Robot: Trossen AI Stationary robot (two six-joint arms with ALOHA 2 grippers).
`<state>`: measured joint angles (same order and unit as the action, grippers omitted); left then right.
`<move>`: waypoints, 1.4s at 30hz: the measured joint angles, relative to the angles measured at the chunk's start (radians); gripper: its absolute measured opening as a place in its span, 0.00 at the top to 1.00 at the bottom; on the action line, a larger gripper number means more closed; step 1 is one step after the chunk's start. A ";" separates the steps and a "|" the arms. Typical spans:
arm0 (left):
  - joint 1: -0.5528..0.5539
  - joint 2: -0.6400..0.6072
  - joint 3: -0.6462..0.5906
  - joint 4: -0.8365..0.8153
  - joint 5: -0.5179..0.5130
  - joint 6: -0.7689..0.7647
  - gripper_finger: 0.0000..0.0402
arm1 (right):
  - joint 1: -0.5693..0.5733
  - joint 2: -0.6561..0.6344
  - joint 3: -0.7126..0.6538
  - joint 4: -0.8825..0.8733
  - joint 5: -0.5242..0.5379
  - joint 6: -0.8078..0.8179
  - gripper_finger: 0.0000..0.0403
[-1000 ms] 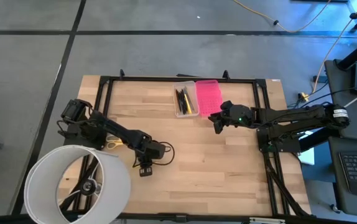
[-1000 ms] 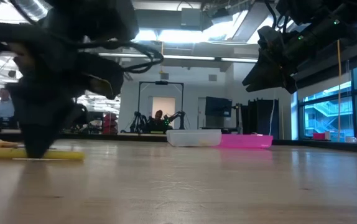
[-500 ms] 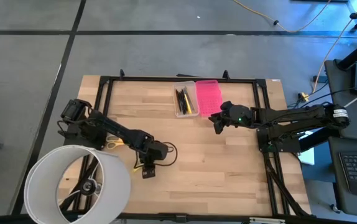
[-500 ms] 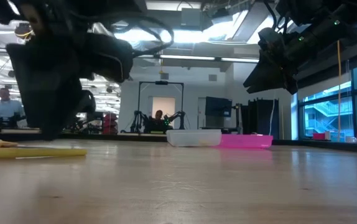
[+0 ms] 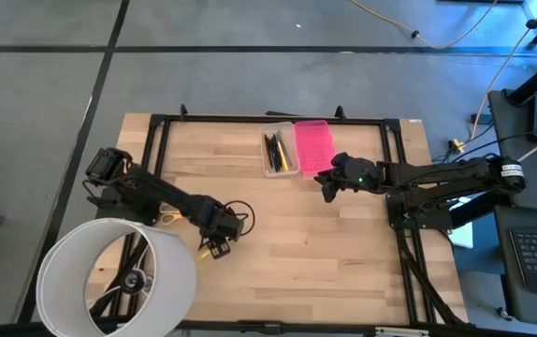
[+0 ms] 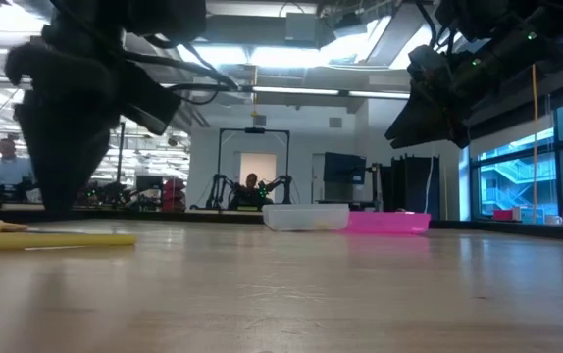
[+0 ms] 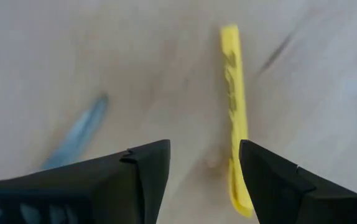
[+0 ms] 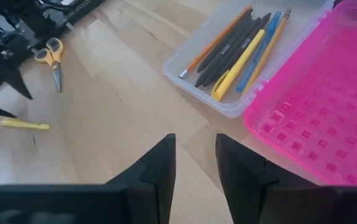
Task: Pick & place school supplies into a supply box
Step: Put the yellow pen into the transparent supply box
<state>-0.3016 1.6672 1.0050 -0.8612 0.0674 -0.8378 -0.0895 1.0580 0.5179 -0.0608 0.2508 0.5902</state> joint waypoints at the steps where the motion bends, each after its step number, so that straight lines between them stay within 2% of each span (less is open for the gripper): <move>1: -0.007 0.000 0.000 0.000 0.014 -0.009 0.54 | 0.000 0.000 0.000 -0.002 0.000 0.000 0.70; 10: -0.039 0.000 0.000 0.005 0.057 -0.094 0.55 | 0.000 0.000 0.000 -0.024 0.000 0.002 0.71; 15: -0.059 0.004 0.000 0.009 0.037 -0.145 0.56 | 0.000 0.000 0.000 -0.023 0.000 0.009 0.71; 24: -0.106 0.046 0.000 0.021 0.032 -0.147 0.57 | 0.000 0.000 0.000 -0.021 0.000 0.009 0.71; 36: -0.109 0.112 0.005 0.027 0.048 -0.157 0.65 | 0.000 0.000 0.000 -0.021 0.000 0.011 0.71; 42: -0.108 0.126 0.005 0.025 0.050 -0.106 0.69 | 0.000 0.000 0.000 -0.021 0.000 0.009 0.71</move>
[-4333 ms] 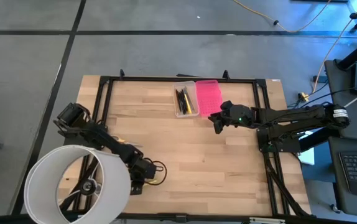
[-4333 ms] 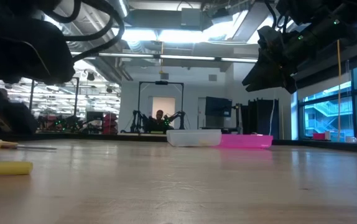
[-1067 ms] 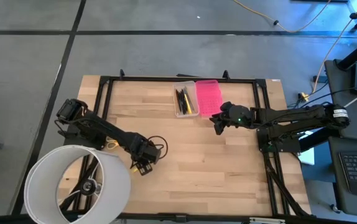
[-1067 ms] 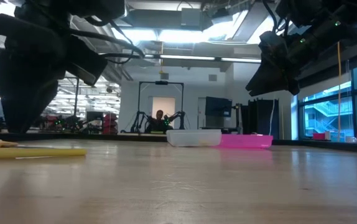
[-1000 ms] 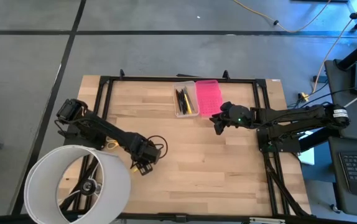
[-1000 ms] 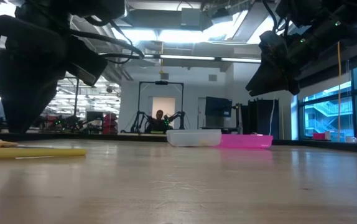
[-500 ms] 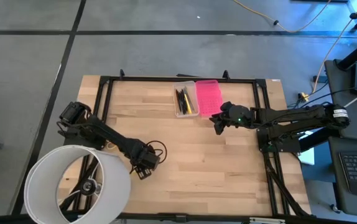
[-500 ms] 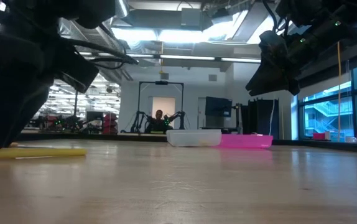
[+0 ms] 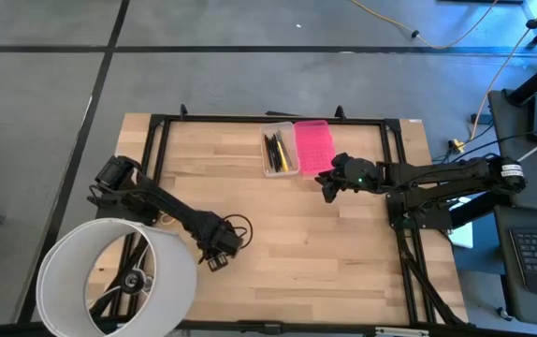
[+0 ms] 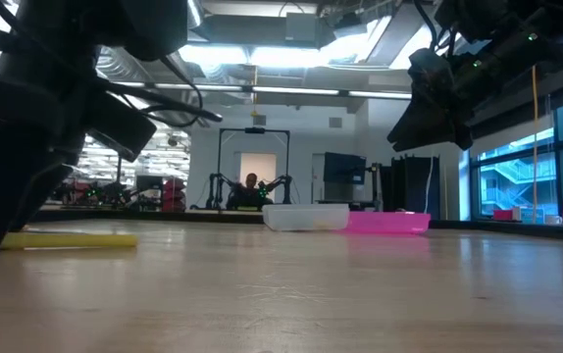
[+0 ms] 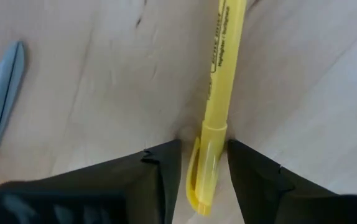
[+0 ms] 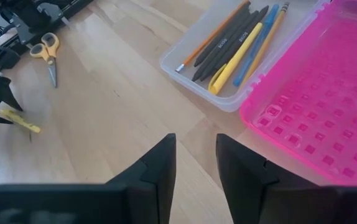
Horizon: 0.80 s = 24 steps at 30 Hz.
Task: Pick & place school supplies into a supply box
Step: Put the yellow pen into the transparent supply box
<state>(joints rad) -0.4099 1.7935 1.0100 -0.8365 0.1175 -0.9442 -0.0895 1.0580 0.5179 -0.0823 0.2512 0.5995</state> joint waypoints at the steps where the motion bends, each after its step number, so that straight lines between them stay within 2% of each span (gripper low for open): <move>1: 0.000 0.000 0.000 0.000 0.000 0.010 0.71 | 0.000 0.000 0.000 0.000 0.000 0.000 0.71; 12: 0.000 0.002 0.007 0.003 -0.011 0.024 0.88 | 0.000 0.000 0.000 -0.001 0.000 -0.002 0.71; 17: 0.001 -0.008 0.038 0.000 -0.048 0.024 0.90 | 0.000 0.000 0.000 -0.001 0.000 -0.004 0.71; 24: 0.062 -0.055 0.125 0.012 -0.119 0.074 0.89 | 0.000 0.000 0.000 0.000 0.000 -0.005 0.71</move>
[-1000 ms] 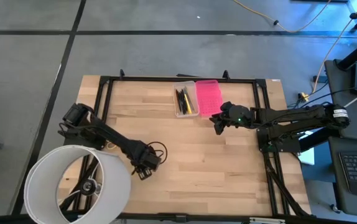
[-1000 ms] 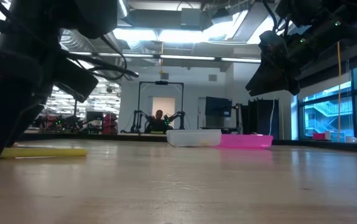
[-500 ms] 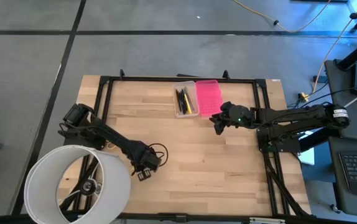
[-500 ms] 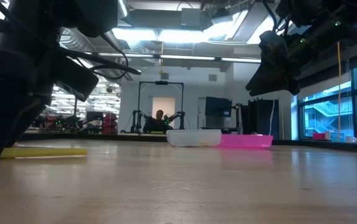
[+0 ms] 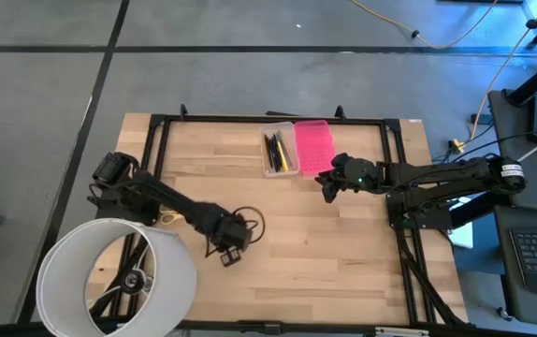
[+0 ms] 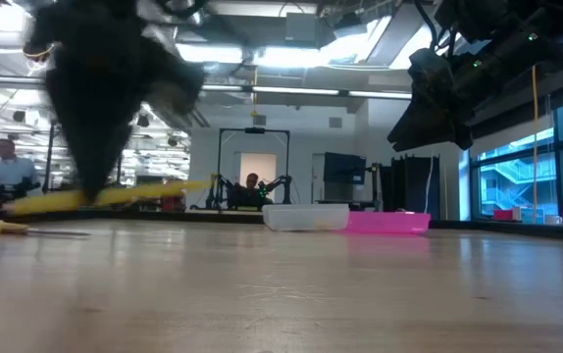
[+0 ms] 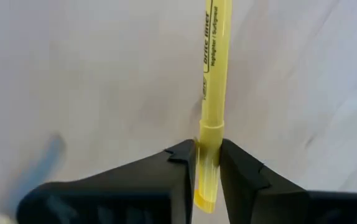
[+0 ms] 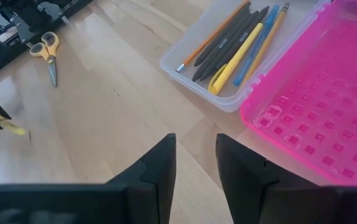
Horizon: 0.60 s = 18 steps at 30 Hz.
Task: Pick & place school supplies into a supply box
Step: Put the yellow pen into the transparent supply box
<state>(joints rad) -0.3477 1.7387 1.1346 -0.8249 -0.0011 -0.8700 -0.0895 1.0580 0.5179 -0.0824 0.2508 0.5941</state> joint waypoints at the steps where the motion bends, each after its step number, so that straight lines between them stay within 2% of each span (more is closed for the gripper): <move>1: 0.016 -0.005 0.021 0.000 -0.020 0.026 0.89 | 0.000 0.000 0.000 0.000 0.000 0.000 0.71; 5: 0.091 -0.007 0.099 0.008 -0.092 0.151 0.89 | 0.000 0.000 0.000 0.000 -0.018 0.000 0.71; 11: 0.247 -0.007 0.191 0.136 -0.166 0.293 0.89 | 0.000 0.000 0.000 0.006 -0.035 0.000 0.71; 18: 0.452 -0.006 0.208 0.367 -0.269 0.261 0.89 | 0.000 0.000 0.000 -0.014 -0.035 -0.001 0.71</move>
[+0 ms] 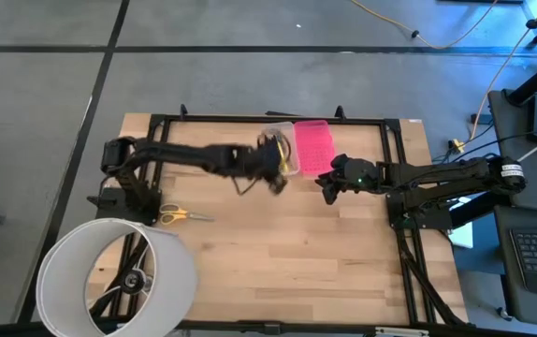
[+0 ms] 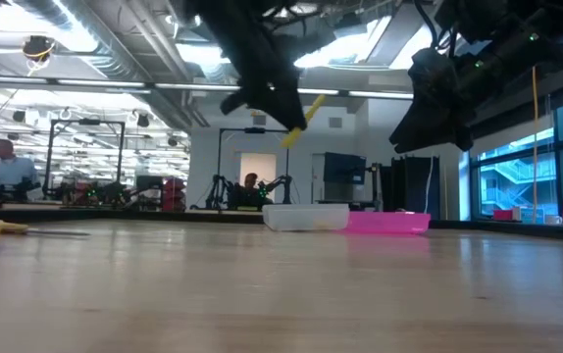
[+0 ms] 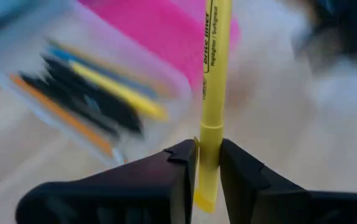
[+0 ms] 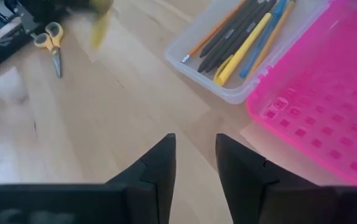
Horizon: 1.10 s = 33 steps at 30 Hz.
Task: Pick & place school supplies into a supply box
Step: Put the yellow pen into the transparent supply box
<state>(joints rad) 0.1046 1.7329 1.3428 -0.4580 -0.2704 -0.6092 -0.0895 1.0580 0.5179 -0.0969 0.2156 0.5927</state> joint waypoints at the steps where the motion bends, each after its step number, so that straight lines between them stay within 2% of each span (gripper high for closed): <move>1: 0.029 0.002 0.000 0.038 0.001 -0.009 0.88 | 0.000 0.000 0.000 -0.004 0.000 -0.002 0.71; 7: 0.181 0.029 0.001 0.171 0.118 -0.132 0.88 | 0.000 0.000 0.000 -0.010 0.000 -0.035 0.71; 10: 0.216 0.062 0.001 0.210 0.123 -0.194 0.88 | 0.000 0.000 0.000 -0.011 0.000 -0.053 0.71; 23: 0.271 0.273 0.001 0.310 0.176 -0.382 0.88 | 0.000 0.000 0.000 -0.037 0.000 -0.075 0.71; 33: 0.284 0.301 0.001 0.351 0.183 -0.420 0.88 | 0.000 0.000 0.000 -0.071 0.000 -0.076 0.70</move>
<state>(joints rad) 0.3889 2.0337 1.3434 -0.1069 -0.0877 -1.0296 -0.0895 1.0584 0.5182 -0.1677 0.2161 0.5169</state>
